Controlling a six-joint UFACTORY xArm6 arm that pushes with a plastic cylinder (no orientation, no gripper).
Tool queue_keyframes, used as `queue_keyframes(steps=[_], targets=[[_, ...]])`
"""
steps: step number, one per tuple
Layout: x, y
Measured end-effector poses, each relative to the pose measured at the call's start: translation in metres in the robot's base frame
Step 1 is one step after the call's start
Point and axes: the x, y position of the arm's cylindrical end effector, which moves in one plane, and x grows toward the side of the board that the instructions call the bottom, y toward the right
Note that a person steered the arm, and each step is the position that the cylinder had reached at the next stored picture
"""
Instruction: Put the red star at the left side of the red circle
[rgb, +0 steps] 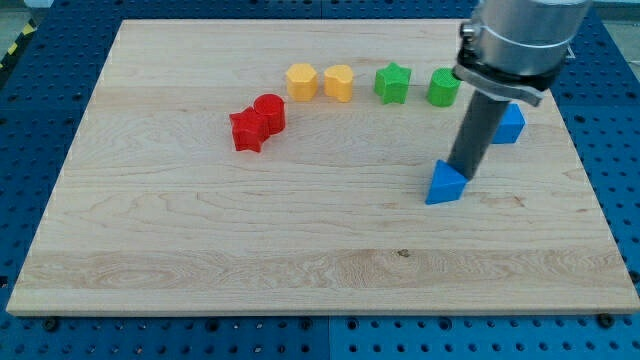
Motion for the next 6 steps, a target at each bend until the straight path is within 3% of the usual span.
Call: queue_keyframes(steps=[2,3,4,5,6], targets=[[-0.001,-0.175],[-0.025,-0.247],[-0.076,-0.260],[-0.089,-0.258],[-0.093,-0.297]])
